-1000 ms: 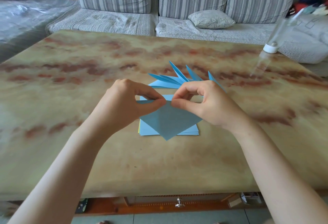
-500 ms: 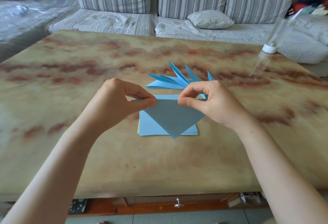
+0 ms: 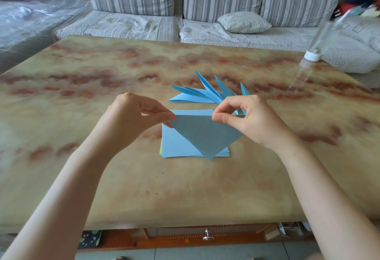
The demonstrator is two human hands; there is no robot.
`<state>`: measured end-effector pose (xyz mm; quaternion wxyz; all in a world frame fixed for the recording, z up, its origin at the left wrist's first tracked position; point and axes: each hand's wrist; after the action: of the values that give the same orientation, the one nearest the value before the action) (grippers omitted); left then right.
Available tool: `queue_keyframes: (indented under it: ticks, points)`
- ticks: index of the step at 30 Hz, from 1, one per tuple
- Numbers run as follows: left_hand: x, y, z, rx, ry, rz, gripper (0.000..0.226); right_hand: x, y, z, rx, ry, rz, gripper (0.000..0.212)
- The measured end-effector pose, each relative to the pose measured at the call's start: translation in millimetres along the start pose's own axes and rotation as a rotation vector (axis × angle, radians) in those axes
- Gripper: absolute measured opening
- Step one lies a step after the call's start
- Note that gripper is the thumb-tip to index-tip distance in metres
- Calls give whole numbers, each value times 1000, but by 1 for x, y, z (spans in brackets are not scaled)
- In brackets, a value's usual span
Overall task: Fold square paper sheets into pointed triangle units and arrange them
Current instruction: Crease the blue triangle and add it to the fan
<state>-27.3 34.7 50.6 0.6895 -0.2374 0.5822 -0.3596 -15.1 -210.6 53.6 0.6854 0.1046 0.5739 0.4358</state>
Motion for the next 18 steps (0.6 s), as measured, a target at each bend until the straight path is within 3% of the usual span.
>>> queue_keyframes:
  ticks: [6,9,12,18]
  points:
    - [2,0,-2,65,-9,4,14,2,-2,-1,14,-24,20,15]
    - [1,0,-3,54,-20,-84,5,2,-1,-1,22,-28,69,12]
    - [-1,3,-2,40,-41,-139,21,1,1,-2,31,-38,149,11]
    - [1,-2,-1,77,-22,-389,14,3,-1,-2,76,-19,318,8]
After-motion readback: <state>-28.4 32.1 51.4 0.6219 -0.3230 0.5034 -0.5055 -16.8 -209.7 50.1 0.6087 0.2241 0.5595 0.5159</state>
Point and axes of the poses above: each hand's wrist, its own z-axis towards the middle knuckle, its own x-axis out of the palm, y = z × x, and after that the axes turned 4 degrees about -x, right-handed
